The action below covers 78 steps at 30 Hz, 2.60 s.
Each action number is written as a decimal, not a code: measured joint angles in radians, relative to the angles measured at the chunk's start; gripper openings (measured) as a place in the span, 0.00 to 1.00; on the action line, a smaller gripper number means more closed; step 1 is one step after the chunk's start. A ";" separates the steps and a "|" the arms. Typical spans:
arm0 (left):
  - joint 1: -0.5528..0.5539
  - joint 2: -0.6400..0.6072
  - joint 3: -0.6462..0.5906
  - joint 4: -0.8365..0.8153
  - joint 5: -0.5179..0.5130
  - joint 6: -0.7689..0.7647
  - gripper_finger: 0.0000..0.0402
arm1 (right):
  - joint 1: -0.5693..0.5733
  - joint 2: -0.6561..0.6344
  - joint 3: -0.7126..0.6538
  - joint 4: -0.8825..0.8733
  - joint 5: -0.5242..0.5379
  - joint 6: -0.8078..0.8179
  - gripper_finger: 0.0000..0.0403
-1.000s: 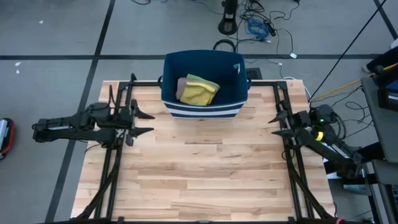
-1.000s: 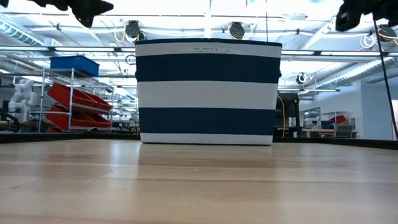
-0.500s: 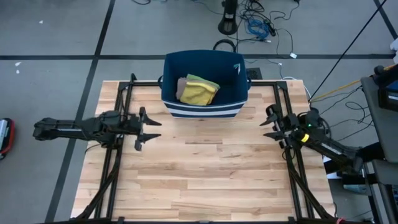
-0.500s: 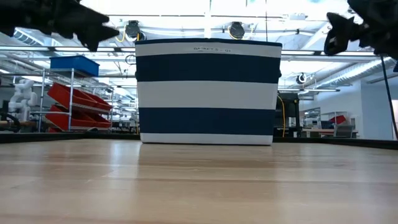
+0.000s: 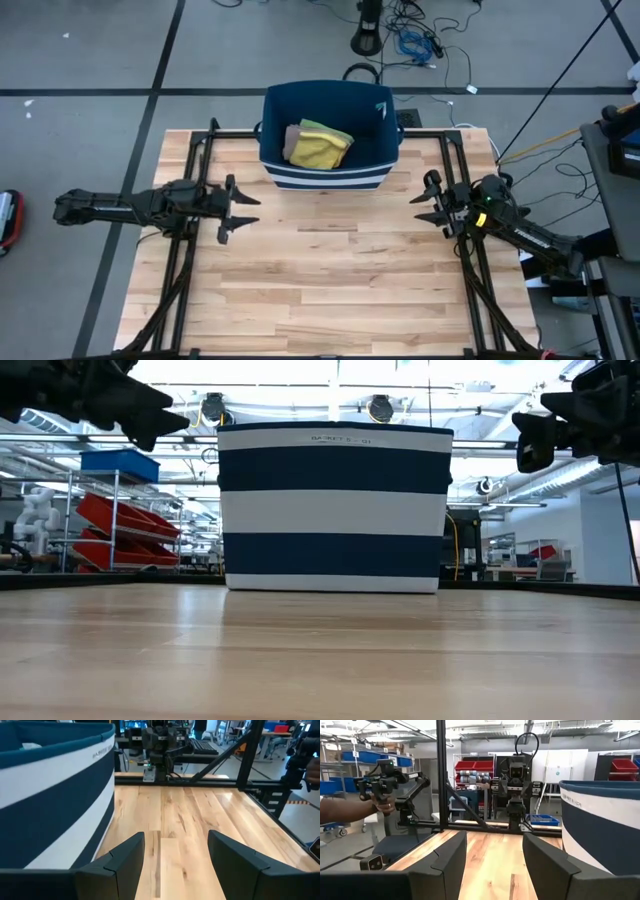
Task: Fold towel
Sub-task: Return to Home Position
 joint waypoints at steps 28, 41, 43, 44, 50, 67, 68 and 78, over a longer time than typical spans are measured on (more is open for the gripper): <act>0.000 -0.282 -0.178 -0.074 -0.103 -0.093 0.56 | -0.001 0.000 0.001 -0.156 0.000 -0.109 0.45; 0.001 -0.362 -0.290 0.037 -0.099 -0.104 0.56 | -0.001 0.000 0.001 -0.161 -0.003 -0.139 0.45; 0.001 -0.362 -0.290 0.036 -0.098 -0.097 0.56 | -0.001 0.000 0.001 -0.162 -0.003 -0.139 0.45; 0.001 -0.362 -0.290 0.036 -0.098 -0.098 0.56 | -0.001 0.000 0.001 -0.161 -0.002 -0.139 0.45; 0.001 -0.362 -0.290 0.035 -0.098 -0.109 0.56 | -0.001 0.000 0.001 -0.126 -0.002 -0.157 0.45; 0.001 -0.362 -0.290 0.034 -0.096 -0.106 0.56 | -0.001 0.001 0.001 -0.009 0.156 0.000 0.45; 0.001 -0.362 -0.290 0.034 -0.096 -0.106 0.56 | -0.001 0.000 0.001 -0.009 0.156 0.000 0.45; 0.001 -0.362 -0.290 0.033 -0.095 -0.105 0.56 | -0.001 0.001 0.001 -0.009 0.154 0.000 0.45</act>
